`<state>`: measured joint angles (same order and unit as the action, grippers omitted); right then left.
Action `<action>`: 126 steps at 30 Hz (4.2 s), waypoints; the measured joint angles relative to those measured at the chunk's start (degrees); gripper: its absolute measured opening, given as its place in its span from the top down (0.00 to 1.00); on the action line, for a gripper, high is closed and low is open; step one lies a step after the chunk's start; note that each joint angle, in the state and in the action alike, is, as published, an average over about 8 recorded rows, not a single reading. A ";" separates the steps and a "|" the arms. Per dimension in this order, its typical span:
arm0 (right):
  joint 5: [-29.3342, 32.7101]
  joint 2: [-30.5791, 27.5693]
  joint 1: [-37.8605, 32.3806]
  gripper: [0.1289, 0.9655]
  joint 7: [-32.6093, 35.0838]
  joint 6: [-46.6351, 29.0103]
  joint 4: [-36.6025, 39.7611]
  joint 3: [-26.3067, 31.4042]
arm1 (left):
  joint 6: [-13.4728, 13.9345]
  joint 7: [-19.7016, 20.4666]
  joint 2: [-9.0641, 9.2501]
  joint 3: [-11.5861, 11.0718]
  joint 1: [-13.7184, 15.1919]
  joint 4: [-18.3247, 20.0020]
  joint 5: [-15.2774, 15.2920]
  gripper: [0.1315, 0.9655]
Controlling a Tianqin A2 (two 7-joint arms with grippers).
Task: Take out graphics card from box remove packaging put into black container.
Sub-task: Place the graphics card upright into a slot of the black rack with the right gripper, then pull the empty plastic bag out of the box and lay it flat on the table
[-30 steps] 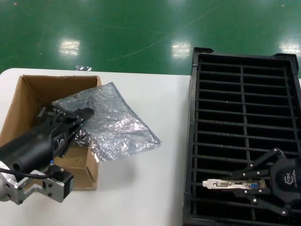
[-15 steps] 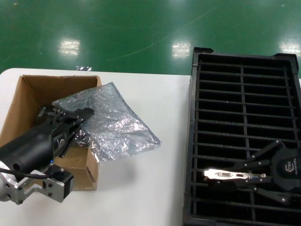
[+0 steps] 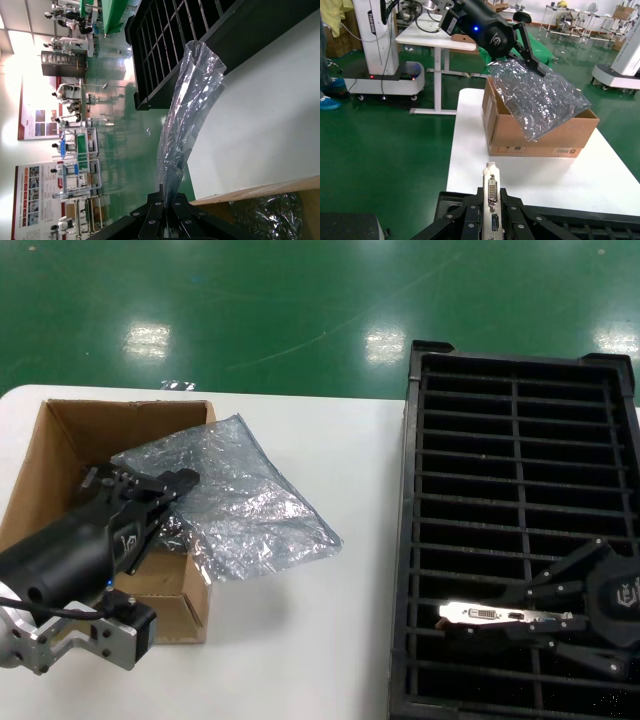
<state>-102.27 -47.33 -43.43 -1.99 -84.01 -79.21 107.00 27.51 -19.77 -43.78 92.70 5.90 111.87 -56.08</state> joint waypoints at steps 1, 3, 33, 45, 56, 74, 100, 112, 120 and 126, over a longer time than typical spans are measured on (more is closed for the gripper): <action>-0.11 -0.11 0.19 0.93 -0.09 -0.01 -0.24 -0.13 | 0.00 0.00 0.00 0.00 0.00 0.00 0.00 0.99; -0.22 -0.27 0.53 0.93 -0.19 -0.01 -0.52 -0.29 | 0.00 0.00 0.00 0.00 0.00 0.00 0.00 0.99; 2.53 1.85 0.13 0.93 2.82 -0.17 4.10 1.16 | 0.00 0.00 0.00 0.00 0.00 0.00 0.00 0.99; 3.68 3.51 -0.92 0.93 4.72 -0.48 7.79 1.94 | 0.00 0.00 0.00 0.00 0.00 0.00 0.00 0.99; 4.42 5.11 -1.62 0.86 5.96 -0.64 10.48 2.46 | 0.00 0.00 0.00 0.00 0.00 0.00 0.00 0.99; 2.87 3.05 1.21 0.60 4.99 0.58 4.90 0.02 | 0.00 0.00 0.00 0.00 0.00 0.00 0.00 0.99; 2.81 2.99 1.29 0.04 4.98 0.66 4.75 -0.03 | 32.61 36.53 16.68 -3.34 7.98 4.41 5.07 0.99; 2.80 2.98 1.29 0.00 4.99 0.66 4.76 -0.02 | 39.89 60.70 27.38 -4.23 15.33 -10.46 5.02 0.99; 2.79 2.98 1.29 0.00 4.99 0.67 4.76 -0.01 | 37.84 62.50 27.34 -2.97 20.47 -23.29 5.19 0.99; 2.79 2.98 1.29 0.00 4.99 0.67 4.76 0.00 | 36.16 59.59 26.82 -0.88 24.96 -31.03 4.92 0.99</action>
<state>-99.47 -44.35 -42.15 2.99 -83.33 -74.46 107.00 63.67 39.81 -16.95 91.82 30.86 80.84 -51.16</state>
